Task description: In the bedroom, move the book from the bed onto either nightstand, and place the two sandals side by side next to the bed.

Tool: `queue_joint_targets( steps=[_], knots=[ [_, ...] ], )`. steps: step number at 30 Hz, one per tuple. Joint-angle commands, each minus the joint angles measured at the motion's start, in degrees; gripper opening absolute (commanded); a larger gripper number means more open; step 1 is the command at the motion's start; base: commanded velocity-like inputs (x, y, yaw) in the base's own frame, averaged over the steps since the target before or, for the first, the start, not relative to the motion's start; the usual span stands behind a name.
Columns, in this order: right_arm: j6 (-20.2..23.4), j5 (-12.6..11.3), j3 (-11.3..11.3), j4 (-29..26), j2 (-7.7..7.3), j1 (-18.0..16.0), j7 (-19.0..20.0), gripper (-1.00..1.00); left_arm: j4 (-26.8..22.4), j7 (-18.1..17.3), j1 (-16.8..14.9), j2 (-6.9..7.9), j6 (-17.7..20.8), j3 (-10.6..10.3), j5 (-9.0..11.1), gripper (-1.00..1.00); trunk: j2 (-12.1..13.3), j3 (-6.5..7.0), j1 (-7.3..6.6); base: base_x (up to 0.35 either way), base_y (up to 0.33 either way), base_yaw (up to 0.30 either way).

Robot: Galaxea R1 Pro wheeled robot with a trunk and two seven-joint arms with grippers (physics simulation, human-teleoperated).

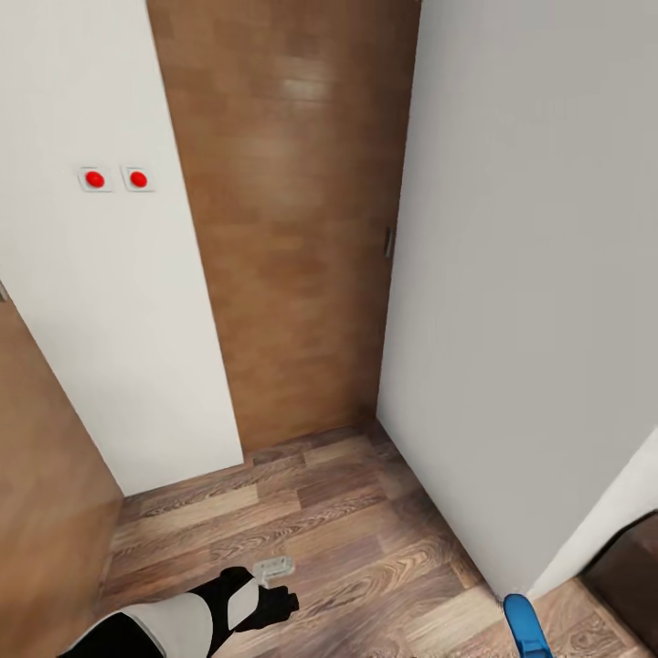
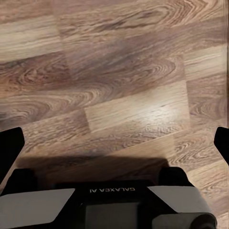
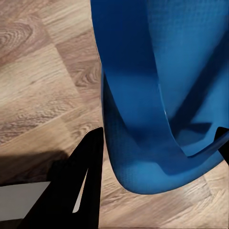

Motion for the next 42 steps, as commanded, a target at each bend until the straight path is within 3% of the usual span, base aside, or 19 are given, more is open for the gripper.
queue_joint_targets(
  steps=[1,42],
  knots=[
    [-0.1,-0.7,0.4,0.1,0.0,0.0,0.4,-1.0,0.1,0.0,-0.1,-0.05,0.1,-0.4,0.6,1.0,0.4,0.13,-0.23,0.0,0.0,-0.3],
    [0.0,-0.7,0.4,0.1,0.0,0.0,0.4,-1.0,0.1,0.1,-0.1,-0.11,0.1,-0.4,0.6,1.0,16.8,9.69,-9.23,0.0,0.0,-0.29]
  ],
)
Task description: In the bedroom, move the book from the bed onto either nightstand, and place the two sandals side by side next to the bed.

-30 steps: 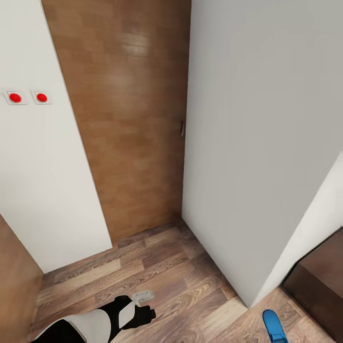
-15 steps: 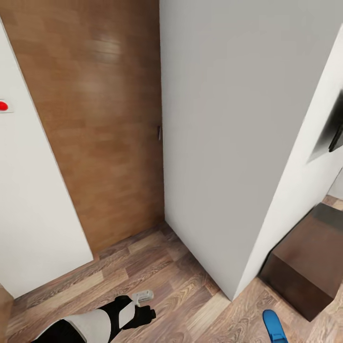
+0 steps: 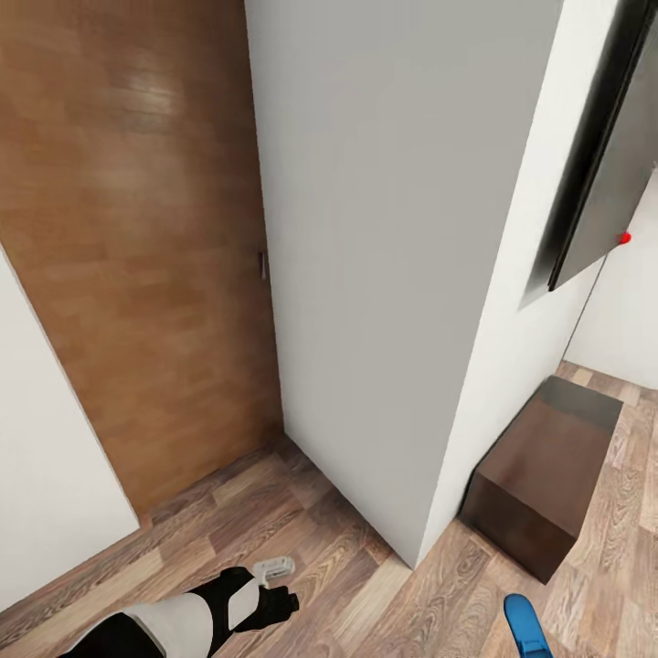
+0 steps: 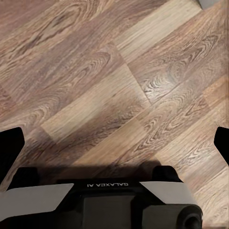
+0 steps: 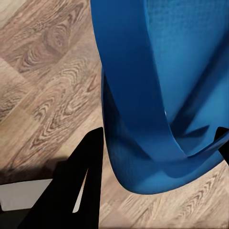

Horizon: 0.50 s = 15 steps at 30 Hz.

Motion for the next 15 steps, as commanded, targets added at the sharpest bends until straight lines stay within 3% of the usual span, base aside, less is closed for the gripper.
queue_joint_targets(
  steps=[1,15],
  knots=[
    [-0.1,-0.7,0.4,0.1,0.0,0.0,0.4,-1.0,0.1,0.0,-0.1,-0.03,0.1,-0.4,0.6,1.0,0.4,0.19,-0.22,0.0,0.0,-0.286],
    [0.0,-0.7,0.4,0.1,-0.04,0.0,0.4,-1.0,0.1,0.0,-0.1,-0.04,0.1,-0.4,0.6,1.0,6.0,3.64,-3.3,0.0,0.0,-0.287]
  ],
)
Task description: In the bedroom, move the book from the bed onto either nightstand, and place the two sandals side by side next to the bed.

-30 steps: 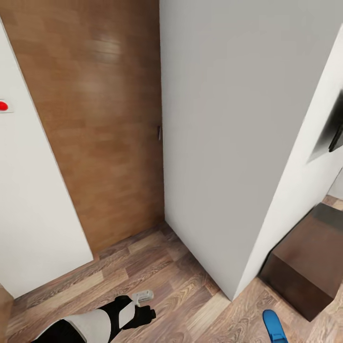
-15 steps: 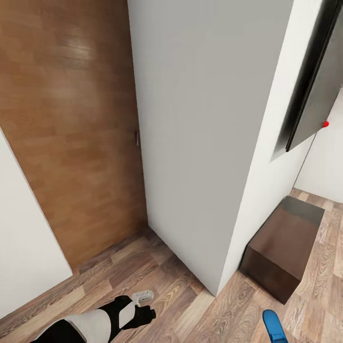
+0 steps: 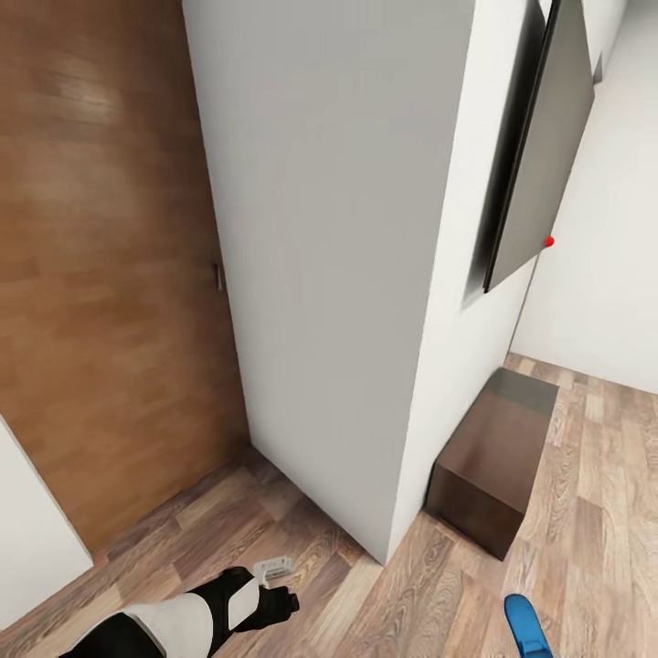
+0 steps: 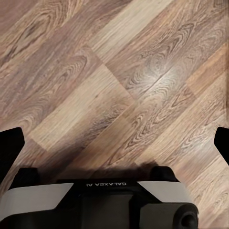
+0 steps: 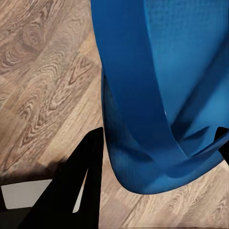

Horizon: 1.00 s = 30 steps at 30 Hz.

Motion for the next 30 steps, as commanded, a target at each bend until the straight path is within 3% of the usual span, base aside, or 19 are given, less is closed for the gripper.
queue_joint_targets(
  steps=[1,30],
  knots=[
    [0.0,-0.7,0.4,0.1,0.0,0.0,0.4,-1.0,0.1,0.0,-0.1,-0.06,0.1,-0.4,0.6,1.0,0.4,0.17,-0.22,0.0,0.0,-0.298],
    [0.2,-0.8,0.4,0.1,-0.52,0.0,0.3,-1.0,0.1,0.0,-0.1,-0.1,0.2,-0.4,0.7,1.0,12.0,6.9,-6.59,0.0,0.0,-0.3]
  ],
)
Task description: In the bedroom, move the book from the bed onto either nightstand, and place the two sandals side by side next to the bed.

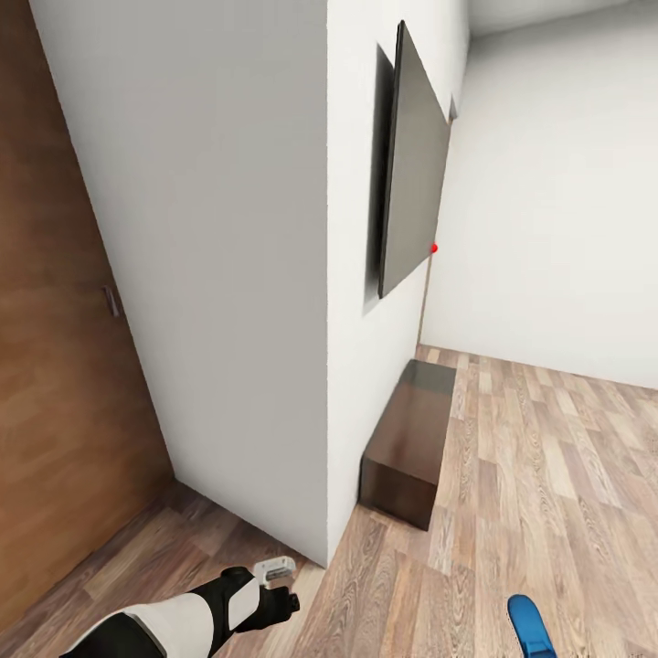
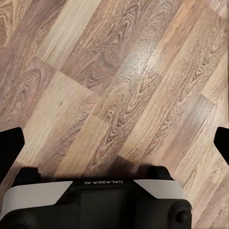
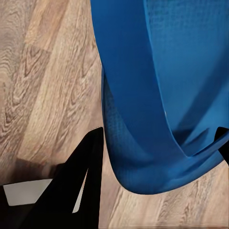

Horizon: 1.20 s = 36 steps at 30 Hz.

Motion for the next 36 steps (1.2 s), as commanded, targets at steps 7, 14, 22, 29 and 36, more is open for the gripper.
queue_joint_targets(
  steps=[7,14,22,29,36],
  knots=[
    [0.2,-0.7,0.5,0.1,-0.09,-0.1,0.4,-1.0,0.1,0.0,-0.1,-0.03,0.1,-0.4,0.6,1.0,2.7,1.33,-1.52,0.0,0.0,-0.3],
    [2.0,-0.7,0.5,0.1,-0.06,-0.1,0.5,-1.0,0.1,0.0,-0.1,-0.03,0.1,-0.4,0.6,1.0,5.5,2.6,-3.06,0.0,0.0,-0.3],
    [2.5,-0.9,0.4,0.1,-0.06,-0.1,0.5,-1.0,0.1,0.0,-0.1,-0.03,0.1,-0.4,0.6,1.0,8.8,4.04,-4.82,0.0,0.0,-0.3],
    [2.5,-0.9,0.3,0.1,-0.14,-0.1,0.6,-1.0,0.1,0.0,-0.1,-0.03,0.1,-0.4,0.6,1.0,11.6,5.3,-6.35,0.0,0.0,-0.3],
    [2.5,-1.0,0.3,0.1,-0.15,-0.1,0.6,-1.0,0.1,0.0,-0.1,-0.03,0.1,-0.4,0.6,1.0,12.0,5.48,-6.57,0.0,0.0,-0.3]
  ],
)
